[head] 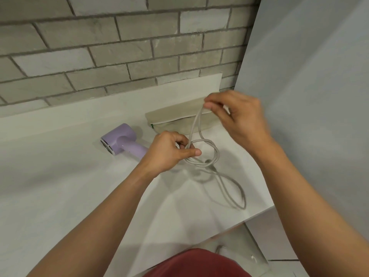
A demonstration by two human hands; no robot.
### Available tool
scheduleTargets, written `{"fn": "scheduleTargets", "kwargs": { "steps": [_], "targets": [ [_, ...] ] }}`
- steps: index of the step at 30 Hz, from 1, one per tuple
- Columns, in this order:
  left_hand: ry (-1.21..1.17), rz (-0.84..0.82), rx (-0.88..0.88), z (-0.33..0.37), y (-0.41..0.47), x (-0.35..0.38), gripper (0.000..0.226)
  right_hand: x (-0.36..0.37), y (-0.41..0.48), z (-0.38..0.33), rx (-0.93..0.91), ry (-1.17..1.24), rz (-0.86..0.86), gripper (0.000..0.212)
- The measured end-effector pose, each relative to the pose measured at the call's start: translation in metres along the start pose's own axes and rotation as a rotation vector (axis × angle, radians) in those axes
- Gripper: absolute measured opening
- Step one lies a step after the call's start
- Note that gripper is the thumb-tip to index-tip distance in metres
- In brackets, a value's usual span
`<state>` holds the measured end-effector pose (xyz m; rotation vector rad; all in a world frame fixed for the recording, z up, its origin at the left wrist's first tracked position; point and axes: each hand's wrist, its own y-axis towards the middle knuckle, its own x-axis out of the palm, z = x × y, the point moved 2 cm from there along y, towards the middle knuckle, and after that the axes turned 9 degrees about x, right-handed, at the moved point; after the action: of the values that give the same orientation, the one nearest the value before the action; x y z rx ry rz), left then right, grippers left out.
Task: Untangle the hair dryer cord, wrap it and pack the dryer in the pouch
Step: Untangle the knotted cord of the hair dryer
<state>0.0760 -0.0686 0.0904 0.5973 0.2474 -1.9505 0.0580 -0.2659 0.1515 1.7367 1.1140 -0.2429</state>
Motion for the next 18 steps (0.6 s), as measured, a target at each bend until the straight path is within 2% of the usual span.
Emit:
{"fn": "scheduleTargets", "kwargs": {
  "steps": [2, 6, 10, 15, 18],
  "targets": [
    [-0.036, 0.026, 0.007, -0.002, 0.000, 0.001, 0.035, -0.007, 0.004, 0.002, 0.095, 0.102, 0.074, 0.020],
    [-0.095, 0.092, 0.023, -0.003, 0.002, -0.005, 0.017, -0.010, 0.000, 0.016, 0.311, 0.230, 0.076, 0.018],
    [-0.044, 0.086, 0.040, -0.001, 0.006, -0.007, 0.016, -0.009, -0.004, 0.033, 0.426, 0.140, -0.002, 0.016],
    [0.018, 0.069, 0.021, -0.007, 0.006, -0.004, 0.018, -0.010, -0.008, 0.035, 0.341, -0.170, -0.118, 0.024],
    [0.045, 0.070, 0.024, -0.008, 0.006, -0.003, 0.017, -0.008, -0.009, 0.017, 0.156, -0.283, -0.124, 0.041]
  ]
}}
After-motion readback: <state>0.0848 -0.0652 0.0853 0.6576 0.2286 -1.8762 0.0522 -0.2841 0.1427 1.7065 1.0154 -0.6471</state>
